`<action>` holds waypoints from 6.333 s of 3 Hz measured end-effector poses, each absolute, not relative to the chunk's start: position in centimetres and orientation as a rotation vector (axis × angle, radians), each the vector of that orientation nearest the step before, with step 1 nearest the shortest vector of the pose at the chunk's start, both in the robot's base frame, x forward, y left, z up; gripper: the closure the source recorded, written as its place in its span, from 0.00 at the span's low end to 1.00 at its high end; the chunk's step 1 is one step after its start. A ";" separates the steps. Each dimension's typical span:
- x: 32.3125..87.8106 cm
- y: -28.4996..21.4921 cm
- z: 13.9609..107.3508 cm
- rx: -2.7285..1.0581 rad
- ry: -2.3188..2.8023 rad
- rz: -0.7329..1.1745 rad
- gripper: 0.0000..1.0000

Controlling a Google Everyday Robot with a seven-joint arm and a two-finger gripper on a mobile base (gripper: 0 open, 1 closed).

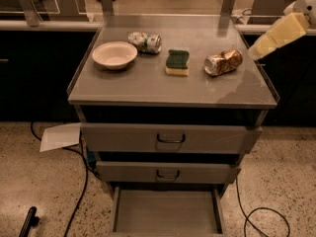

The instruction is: Place sponge into bottom drawer

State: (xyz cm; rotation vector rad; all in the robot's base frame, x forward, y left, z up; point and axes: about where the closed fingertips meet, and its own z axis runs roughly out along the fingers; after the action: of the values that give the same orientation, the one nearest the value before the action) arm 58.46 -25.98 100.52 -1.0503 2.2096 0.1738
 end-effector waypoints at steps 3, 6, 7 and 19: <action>61.2 -25.2 99.7 -0.943 2.201 0.272 0.00; 67.6 -10.8 95.3 -1.110 2.218 0.500 0.00; 69.7 -8.9 93.3 -1.166 2.266 0.400 0.00; 76.9 -7.9 82.2 -0.887 2.520 0.378 0.89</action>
Offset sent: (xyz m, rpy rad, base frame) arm 0.0101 -0.0228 0.0106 0.0397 -0.0482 -0.0738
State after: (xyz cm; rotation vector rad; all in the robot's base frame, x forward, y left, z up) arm 76.92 -7.90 82.25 -0.8869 2.5197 0.3777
